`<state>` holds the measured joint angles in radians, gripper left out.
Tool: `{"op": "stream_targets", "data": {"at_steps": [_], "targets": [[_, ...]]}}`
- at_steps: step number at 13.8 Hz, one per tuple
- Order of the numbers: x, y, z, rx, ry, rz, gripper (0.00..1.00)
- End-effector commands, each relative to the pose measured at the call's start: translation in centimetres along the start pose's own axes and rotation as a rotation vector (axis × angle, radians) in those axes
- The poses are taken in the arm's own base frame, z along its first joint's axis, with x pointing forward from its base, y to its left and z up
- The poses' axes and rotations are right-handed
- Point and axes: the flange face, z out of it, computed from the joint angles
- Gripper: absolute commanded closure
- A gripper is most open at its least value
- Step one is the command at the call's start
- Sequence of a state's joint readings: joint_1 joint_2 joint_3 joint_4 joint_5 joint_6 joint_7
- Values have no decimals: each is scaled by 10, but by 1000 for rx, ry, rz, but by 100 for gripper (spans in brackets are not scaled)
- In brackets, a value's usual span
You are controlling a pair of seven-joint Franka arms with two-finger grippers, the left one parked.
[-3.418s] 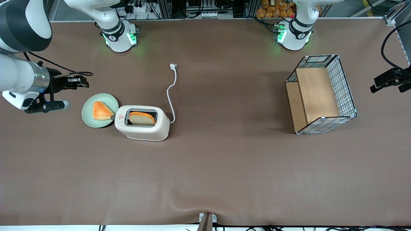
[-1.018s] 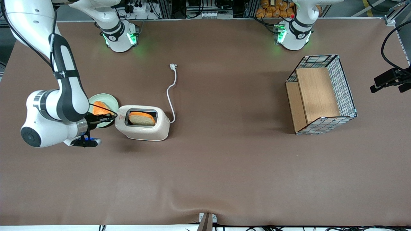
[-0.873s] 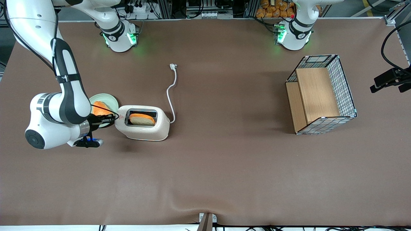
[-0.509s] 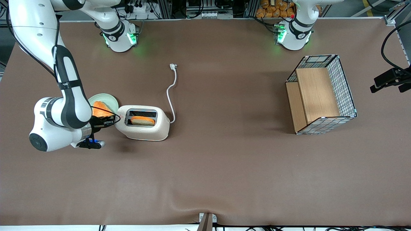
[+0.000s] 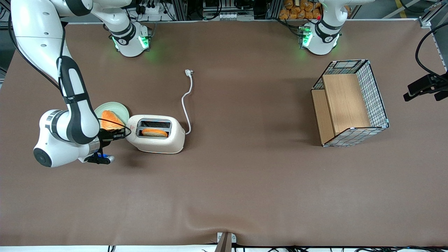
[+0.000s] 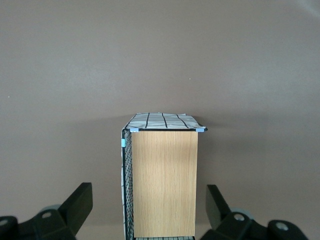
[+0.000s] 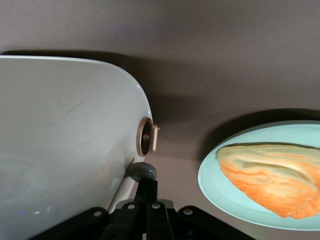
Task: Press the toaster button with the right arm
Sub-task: 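Press the toaster's grey lever down with the right gripper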
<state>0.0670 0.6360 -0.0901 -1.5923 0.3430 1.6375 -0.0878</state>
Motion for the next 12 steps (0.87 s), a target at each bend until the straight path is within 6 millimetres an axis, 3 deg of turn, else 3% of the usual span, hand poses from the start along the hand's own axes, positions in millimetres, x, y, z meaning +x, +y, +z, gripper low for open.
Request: {"op": "stream_targets", "data": {"at_steps": [1, 6, 9, 10, 11, 12], "targets": [[17, 4, 23, 9, -1, -5, 100], [11, -7, 5, 3, 13, -17, 100], [4, -16, -26, -2, 34, -36, 100], [2, -16, -34, -2, 38, -48, 74], [0, -16, -40, 0, 46, -45, 16], [-3, -11, -50, 4, 63, -43, 0]]}}
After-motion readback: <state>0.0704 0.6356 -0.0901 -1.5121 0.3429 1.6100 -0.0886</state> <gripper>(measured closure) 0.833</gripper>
